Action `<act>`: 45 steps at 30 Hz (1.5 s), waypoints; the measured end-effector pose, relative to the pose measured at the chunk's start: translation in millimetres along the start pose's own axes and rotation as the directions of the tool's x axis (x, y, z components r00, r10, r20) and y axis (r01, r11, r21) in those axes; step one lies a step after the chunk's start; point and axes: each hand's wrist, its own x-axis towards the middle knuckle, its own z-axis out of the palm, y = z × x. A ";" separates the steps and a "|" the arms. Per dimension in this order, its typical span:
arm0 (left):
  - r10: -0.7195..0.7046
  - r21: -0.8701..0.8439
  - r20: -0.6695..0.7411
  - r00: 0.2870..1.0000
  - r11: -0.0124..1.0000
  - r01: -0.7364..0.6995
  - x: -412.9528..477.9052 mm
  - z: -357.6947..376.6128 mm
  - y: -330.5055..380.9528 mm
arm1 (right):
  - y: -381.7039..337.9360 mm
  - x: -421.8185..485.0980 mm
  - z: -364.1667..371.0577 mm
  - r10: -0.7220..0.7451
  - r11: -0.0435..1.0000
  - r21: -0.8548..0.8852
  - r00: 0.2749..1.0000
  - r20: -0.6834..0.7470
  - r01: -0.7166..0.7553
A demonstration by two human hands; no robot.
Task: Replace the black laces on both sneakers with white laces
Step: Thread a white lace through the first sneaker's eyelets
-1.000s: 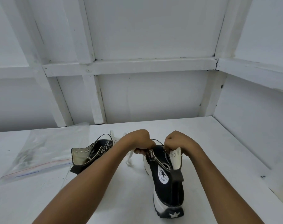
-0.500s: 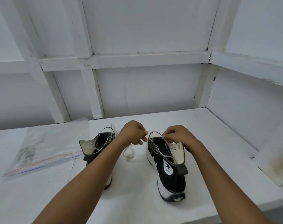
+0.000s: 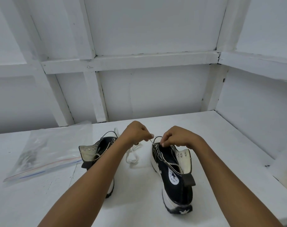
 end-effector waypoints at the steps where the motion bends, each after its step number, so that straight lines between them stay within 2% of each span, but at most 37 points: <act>1: -0.007 -0.016 0.000 1.000 1.000 0.007 1.3 0.0 -0.9 | 0.5 3.5 -0.5 0.002 1.000 -0.010 1.000 0.017 -0.002; 3: -0.036 -0.067 0.019 0.999 0.997 0.038 2.0 0.2 -2.3 | 1.9 9.6 -0.5 0.004 0.999 -0.033 0.999 0.053 -0.002; 7: -0.077 -0.057 0.076 0.994 0.995 0.081 0.3 -0.7 -0.7 | 5.4 18.1 1.2 0.002 0.999 -0.045 0.995 0.103 0.003; 19: -0.097 -0.022 0.096 0.991 0.995 0.099 7.5 4.4 -3.2 | 12.1 23.3 1.5 -0.024 0.999 0.043 0.992 0.120 0.019; 27: -0.127 -0.029 0.139 0.982 0.991 0.132 6.3 19.2 -6.6 | 18.5 23.0 8.8 -0.100 0.990 0.105 0.992 0.076 0.091; 31: -0.089 -0.038 0.119 0.989 0.995 0.094 5.5 23.9 -9.5 | 20.0 19.2 5.8 -0.111 0.985 0.139 0.992 0.066 0.101; 36: 0.061 0.027 0.065 0.996 0.998 -0.063 7.4 20.5 -11.0 | 16.5 15.9 -4.2 -0.096 0.966 0.241 0.995 -0.003 0.094; 42: 0.147 -0.133 0.061 0.987 0.981 -0.138 0.8 27.2 -2.5 | 15.2 14.2 -10.6 -0.106 0.879 0.446 0.980 -0.168 0.172; 45: 0.144 -0.354 0.000 0.990 0.926 -0.135 2.1 22.0 0.8 | 18.2 10.4 -9.7 -0.050 0.869 0.475 0.979 -0.198 0.140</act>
